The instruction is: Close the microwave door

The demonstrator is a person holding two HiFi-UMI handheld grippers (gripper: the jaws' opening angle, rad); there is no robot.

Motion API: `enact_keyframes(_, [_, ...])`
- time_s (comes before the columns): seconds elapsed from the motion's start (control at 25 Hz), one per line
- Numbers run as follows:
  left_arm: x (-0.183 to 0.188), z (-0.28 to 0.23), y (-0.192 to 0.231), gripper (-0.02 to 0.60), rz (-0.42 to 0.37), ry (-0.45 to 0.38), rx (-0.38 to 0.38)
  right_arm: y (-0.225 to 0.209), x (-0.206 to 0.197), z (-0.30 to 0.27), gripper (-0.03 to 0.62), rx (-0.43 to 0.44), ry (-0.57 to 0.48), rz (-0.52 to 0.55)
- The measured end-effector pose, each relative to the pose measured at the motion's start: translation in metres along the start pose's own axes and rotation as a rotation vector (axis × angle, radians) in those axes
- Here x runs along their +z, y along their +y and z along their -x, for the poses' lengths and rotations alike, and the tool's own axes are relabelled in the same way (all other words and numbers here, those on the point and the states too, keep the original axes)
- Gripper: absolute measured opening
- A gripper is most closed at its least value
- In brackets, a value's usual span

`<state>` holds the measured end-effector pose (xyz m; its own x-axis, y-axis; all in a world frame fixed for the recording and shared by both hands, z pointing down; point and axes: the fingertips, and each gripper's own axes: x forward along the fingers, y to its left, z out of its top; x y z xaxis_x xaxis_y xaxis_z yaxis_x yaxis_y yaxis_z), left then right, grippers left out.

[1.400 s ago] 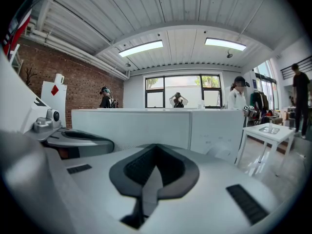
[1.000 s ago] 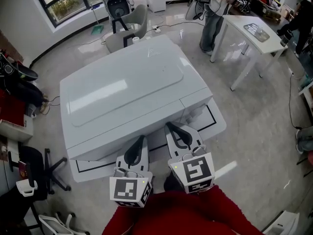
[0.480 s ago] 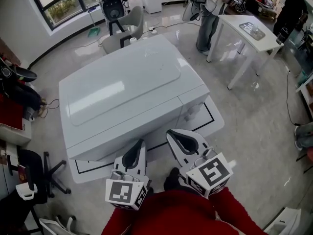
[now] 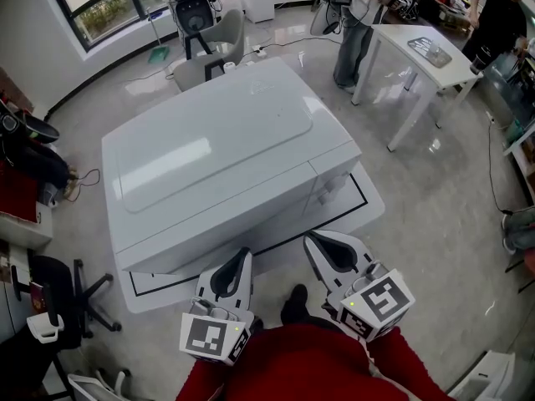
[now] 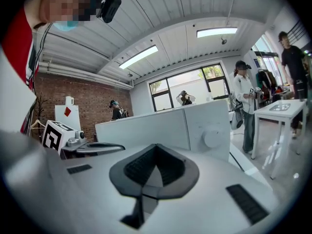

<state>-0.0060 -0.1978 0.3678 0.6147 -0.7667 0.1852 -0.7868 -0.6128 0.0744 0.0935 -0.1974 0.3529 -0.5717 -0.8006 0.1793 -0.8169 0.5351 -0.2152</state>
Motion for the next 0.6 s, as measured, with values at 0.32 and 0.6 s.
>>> enact_keyframes(0.32, [0.005, 0.008, -0.008, 0.009, 0.001, -0.031, -0.046, 0.001, -0.012, 0.018, 0.015, -0.014, -0.007, -0.047])
enact_keyframes(0.6, [-0.002, 0.018, -0.008, 0.009, -0.014, -0.021, -0.051, 0.001, -0.026, 0.032, 0.014, -0.032, 0.010, -0.070])
